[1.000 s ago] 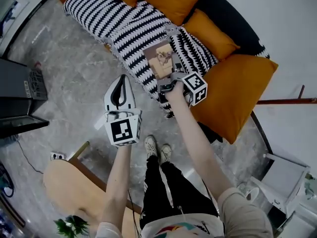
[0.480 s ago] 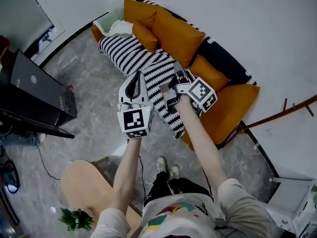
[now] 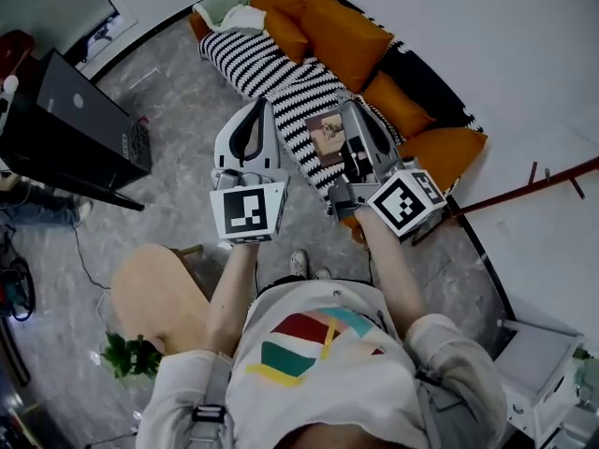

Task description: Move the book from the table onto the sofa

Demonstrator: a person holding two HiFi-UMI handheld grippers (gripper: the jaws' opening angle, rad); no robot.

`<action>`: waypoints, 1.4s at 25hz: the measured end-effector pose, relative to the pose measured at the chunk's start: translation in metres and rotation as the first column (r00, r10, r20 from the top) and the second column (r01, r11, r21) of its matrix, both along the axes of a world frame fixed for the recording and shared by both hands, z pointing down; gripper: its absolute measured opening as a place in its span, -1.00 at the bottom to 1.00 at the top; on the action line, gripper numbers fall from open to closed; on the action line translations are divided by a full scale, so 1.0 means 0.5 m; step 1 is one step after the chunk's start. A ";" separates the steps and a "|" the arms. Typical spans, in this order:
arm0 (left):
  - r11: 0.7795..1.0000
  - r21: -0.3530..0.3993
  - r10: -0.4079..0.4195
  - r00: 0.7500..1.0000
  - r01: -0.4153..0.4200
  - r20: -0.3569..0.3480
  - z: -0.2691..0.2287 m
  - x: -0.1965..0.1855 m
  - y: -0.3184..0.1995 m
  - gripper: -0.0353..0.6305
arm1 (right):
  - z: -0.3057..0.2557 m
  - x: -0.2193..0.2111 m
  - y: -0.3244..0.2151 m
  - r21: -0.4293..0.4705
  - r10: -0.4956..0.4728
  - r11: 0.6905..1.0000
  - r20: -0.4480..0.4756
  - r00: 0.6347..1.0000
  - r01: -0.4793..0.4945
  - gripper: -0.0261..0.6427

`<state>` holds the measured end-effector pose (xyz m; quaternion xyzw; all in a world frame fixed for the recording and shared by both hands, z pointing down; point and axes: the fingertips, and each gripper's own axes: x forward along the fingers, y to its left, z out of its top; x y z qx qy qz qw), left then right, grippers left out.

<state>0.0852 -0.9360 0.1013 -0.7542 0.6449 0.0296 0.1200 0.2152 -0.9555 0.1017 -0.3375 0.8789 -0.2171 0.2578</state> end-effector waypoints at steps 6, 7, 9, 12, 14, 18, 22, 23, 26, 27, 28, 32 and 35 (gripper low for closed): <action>1.000 -0.009 -0.021 0.999 0.020 -0.048 0.041 0.008 0.095 -0.88 | 0.073 0.000 0.120 0.000 -0.029 1.000 -0.154 0.988 0.029 -0.89; 0.999 -0.029 -0.023 0.998 0.021 -0.057 0.054 0.009 0.105 -0.88 | 0.088 -0.005 0.133 -0.003 -0.031 1.000 -0.186 0.982 0.031 -0.89; 0.998 -0.058 -0.023 0.996 0.018 -0.084 0.074 0.012 0.116 -0.88 | 0.111 -0.013 0.147 -0.002 -0.027 1.000 -0.242 0.970 0.028 -0.89; 0.998 -0.069 -0.015 0.995 0.008 -0.102 0.082 0.023 0.117 -0.88 | 0.127 -0.018 0.150 0.009 -0.014 1.000 -0.295 0.955 0.018 -0.89; 0.998 -0.067 -0.004 0.995 -0.002 -0.096 0.079 0.031 0.114 -0.88 | 0.124 -0.022 0.149 0.025 -0.009 1.000 -0.317 0.948 0.018 -0.89; 0.998 -0.059 0.008 0.996 -0.014 -0.089 0.074 0.043 0.115 -0.88 | 0.113 -0.029 0.148 0.058 0.002 0.998 -0.341 0.940 0.019 -0.89; 0.998 -0.060 0.003 0.993 -0.010 -0.118 0.090 0.039 0.120 -0.88 | 0.112 -0.037 0.152 0.067 -0.001 0.997 -0.351 0.936 0.026 -0.89; 0.998 -0.061 0.003 0.994 -0.010 -0.110 0.086 0.041 0.121 -0.88 | 0.113 -0.037 0.153 0.067 -0.002 0.997 -0.353 0.936 0.027 -0.89; 0.998 -0.066 -0.002 0.992 -0.006 -0.124 0.096 0.041 0.124 -0.88 | 0.115 -0.036 0.156 0.069 -0.003 0.997 -0.361 0.933 0.030 -0.89; 0.998 -0.067 -0.004 0.992 -0.005 -0.127 0.098 0.040 0.125 -0.88 | 0.115 -0.036 0.157 0.070 -0.003 0.997 -0.363 0.932 0.030 -0.89; 0.998 -0.068 -0.004 0.993 -0.004 -0.119 0.093 0.040 0.127 -0.88 | 0.115 -0.037 0.158 0.071 -0.002 0.997 -0.364 0.931 0.030 -0.89; 0.998 -0.066 -0.008 0.990 -0.001 -0.138 0.105 0.037 0.137 -0.88 | 0.117 -0.037 0.163 0.071 0.000 0.997 -0.368 0.930 0.028 -0.89; 0.998 -0.069 -0.010 0.991 0.001 -0.135 0.105 0.037 0.141 -0.88 | 0.116 -0.037 0.167 0.076 0.003 0.997 -0.373 0.928 0.027 -0.89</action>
